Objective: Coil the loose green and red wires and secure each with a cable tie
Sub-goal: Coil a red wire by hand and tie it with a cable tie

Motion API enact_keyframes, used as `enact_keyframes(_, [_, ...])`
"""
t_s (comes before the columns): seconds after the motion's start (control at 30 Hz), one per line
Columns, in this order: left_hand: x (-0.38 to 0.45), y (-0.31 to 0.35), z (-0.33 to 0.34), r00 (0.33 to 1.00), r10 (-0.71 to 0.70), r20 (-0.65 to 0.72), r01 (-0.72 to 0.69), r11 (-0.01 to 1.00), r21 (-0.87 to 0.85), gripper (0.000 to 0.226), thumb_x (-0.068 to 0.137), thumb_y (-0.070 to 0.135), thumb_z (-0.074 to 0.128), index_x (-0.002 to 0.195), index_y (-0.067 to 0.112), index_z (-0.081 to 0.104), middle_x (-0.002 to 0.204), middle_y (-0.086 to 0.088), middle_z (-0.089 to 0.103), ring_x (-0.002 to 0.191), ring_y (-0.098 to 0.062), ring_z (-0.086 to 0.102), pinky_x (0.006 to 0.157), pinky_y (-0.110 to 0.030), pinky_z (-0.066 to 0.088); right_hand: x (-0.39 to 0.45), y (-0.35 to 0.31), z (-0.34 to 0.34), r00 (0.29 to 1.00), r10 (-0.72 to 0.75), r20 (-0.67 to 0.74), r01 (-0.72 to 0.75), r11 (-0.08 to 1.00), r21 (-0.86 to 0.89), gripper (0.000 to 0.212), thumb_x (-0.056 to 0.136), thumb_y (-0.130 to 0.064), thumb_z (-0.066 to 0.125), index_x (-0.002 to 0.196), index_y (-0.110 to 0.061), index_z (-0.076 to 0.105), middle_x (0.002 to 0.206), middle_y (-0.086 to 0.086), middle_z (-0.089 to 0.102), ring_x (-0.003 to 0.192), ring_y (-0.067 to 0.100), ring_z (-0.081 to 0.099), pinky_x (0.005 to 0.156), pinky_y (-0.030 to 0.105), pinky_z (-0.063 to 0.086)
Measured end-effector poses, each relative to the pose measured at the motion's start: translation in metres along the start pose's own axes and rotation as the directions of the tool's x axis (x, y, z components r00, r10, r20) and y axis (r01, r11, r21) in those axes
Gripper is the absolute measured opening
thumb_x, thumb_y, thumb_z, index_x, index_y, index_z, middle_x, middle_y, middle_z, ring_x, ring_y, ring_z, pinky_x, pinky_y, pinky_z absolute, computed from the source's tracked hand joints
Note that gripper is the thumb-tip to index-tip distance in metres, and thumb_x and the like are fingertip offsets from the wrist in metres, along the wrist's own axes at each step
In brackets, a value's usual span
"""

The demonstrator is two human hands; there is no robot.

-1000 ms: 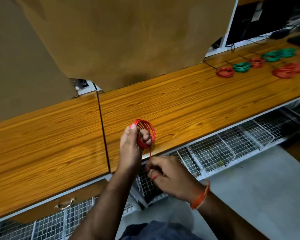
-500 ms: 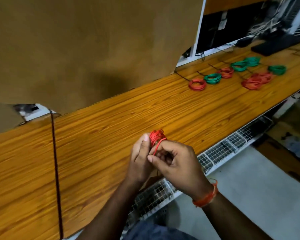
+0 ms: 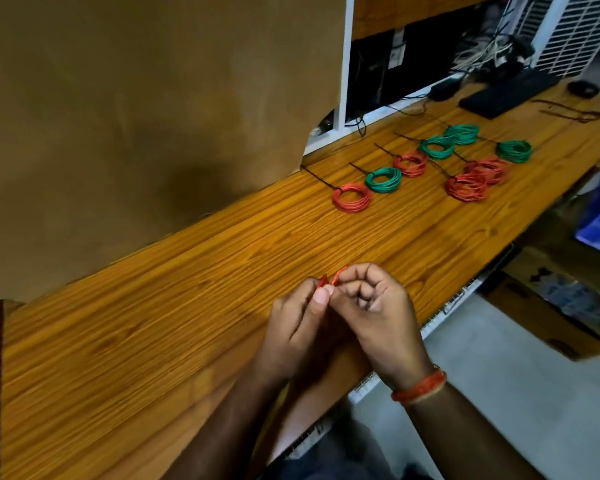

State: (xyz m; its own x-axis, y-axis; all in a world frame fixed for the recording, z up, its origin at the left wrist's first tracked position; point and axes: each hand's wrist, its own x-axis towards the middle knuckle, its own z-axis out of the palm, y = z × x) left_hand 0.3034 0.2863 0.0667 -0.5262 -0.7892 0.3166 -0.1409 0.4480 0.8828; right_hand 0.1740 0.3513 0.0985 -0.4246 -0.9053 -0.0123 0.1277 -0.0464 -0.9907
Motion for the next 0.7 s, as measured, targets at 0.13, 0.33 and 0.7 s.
enact_keyframes(0.13, [0.032,0.0,0.035,0.997,-0.039,0.062,0.038,0.999,0.008,0.031,0.108,0.024,0.044,0.078,0.02,0.05,0.068,0.009,0.046,0.063,-0.007,0.042,0.059,-0.025,0.033,0.041,0.0,-0.059,0.997,-0.019,0.071,0.026,0.995,-0.095,0.022,0.088,-0.006,0.077,0.106,-0.016,0.068,0.08,0.003,0.067,0.079,0.015,0.065,0.075,0.028,0.054])
enact_keyframes(0.33, [0.071,0.027,0.129,0.981,-0.196,0.008,0.194,0.959,-0.205,0.039,0.107,0.027,0.041,0.074,0.008,0.05,0.067,0.003,0.047,0.063,-0.013,0.043,0.06,-0.031,0.036,0.09,-0.009,-0.166,0.91,-0.271,0.313,0.382,0.841,-0.384,0.007,0.094,-0.016,0.074,0.096,-0.021,0.077,0.099,-0.01,0.068,0.1,0.014,0.067,0.084,0.025,0.053])
enact_keyframes(0.7, [0.128,0.054,0.24,0.912,-0.402,-0.078,0.365,0.884,-0.291,0.042,0.082,0.063,0.06,0.088,0.021,0.061,0.084,0.0,0.061,0.071,-0.013,0.058,0.066,-0.026,0.049,0.148,-0.019,-0.277,0.767,0.369,0.525,-0.501,0.856,0.129,0.03,0.087,-0.016,0.075,0.113,-0.005,0.065,0.099,0.015,0.071,0.085,0.024,0.068,0.071,0.036,0.057])
